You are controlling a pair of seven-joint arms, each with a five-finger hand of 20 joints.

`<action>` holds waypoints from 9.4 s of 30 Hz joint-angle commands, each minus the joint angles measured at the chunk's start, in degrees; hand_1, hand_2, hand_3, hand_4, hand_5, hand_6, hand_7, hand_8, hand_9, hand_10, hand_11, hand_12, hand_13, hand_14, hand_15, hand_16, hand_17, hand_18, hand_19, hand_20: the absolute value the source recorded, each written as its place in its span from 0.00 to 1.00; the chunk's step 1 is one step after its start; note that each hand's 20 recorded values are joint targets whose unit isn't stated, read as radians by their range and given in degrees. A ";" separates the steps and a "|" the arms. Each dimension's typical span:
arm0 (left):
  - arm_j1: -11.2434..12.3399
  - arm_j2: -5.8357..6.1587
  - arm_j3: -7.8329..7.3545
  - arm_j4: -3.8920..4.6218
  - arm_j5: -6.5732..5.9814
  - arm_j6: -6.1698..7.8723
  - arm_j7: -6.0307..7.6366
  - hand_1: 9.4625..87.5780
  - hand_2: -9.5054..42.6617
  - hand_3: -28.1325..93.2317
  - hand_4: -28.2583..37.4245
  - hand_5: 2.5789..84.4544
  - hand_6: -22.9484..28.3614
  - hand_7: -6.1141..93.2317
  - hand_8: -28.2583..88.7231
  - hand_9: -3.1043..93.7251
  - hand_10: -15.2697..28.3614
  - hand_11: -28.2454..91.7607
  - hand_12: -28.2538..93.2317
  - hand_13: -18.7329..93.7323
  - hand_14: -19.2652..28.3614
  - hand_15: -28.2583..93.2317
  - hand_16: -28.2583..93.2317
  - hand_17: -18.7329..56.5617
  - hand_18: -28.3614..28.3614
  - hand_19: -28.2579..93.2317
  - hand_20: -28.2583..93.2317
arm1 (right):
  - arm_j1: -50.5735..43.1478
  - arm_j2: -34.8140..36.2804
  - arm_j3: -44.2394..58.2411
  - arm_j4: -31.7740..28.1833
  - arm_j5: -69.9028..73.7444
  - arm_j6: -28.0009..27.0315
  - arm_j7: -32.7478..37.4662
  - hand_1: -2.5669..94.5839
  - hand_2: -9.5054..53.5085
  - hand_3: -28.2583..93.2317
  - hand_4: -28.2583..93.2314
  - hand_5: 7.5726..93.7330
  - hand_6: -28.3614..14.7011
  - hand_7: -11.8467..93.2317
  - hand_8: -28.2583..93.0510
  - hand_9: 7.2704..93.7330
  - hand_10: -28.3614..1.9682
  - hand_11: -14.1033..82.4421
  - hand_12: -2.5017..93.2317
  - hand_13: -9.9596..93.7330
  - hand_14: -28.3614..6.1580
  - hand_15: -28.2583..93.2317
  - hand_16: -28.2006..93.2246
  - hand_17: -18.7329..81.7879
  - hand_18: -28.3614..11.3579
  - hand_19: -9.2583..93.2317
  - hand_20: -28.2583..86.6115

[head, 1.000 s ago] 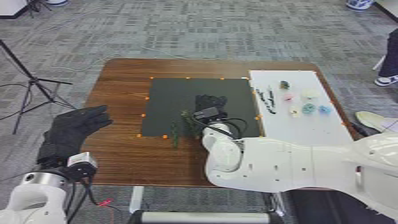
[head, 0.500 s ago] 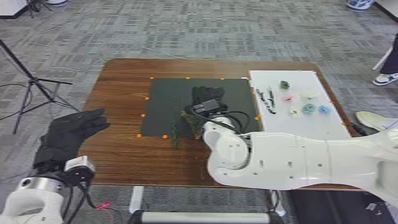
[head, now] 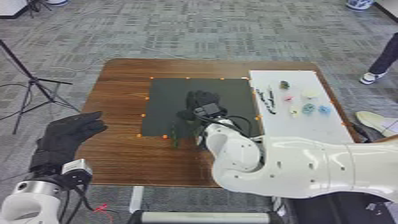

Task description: Arrange flowers

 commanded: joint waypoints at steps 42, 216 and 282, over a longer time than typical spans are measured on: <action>8.49 0.95 -5.31 -2.58 -2.97 3.97 4.83 0.18 0.17 0.96 0.08 0.70 0.70 0.21 0.16 0.55 0.84 0.58 0.35 0.49 0.91 0.72 0.17 0.18 0.81 0.59 0.35 | -24.15 20.21 35.29 -12.25 20.90 -1.61 -14.67 0.30 0.25 0.87 0.05 0.61 0.52 0.31 0.10 0.64 0.26 0.41 0.18 0.62 0.22 0.78 0.31 0.32 0.03 0.92 0.17; 1.20 0.46 -0.10 -0.39 -2.68 1.63 3.55 0.17 0.17 0.96 0.07 0.65 0.70 0.22 0.15 0.51 0.81 0.51 0.32 0.46 0.89 0.66 0.16 0.18 0.82 0.59 0.34 | -7.41 10.91 1.71 23.32 -5.80 2.41 6.38 0.62 0.00 0.85 0.00 0.71 0.67 0.67 0.16 0.83 0.73 0.46 0.40 0.81 0.81 0.69 0.46 0.47 0.17 1.00 0.14; 3.54 0.27 -0.80 -1.23 -3.08 2.86 3.67 0.17 0.17 0.97 0.07 0.65 0.70 0.22 0.15 0.51 0.81 0.51 0.32 0.47 0.90 0.66 0.17 0.18 0.82 0.59 0.34 | -5.70 11.28 -3.23 3.94 -17.82 10.18 5.57 0.62 0.00 0.87 0.00 0.76 0.67 0.64 0.14 0.89 0.76 0.41 0.43 0.85 0.81 0.66 0.48 0.48 0.15 1.00 0.16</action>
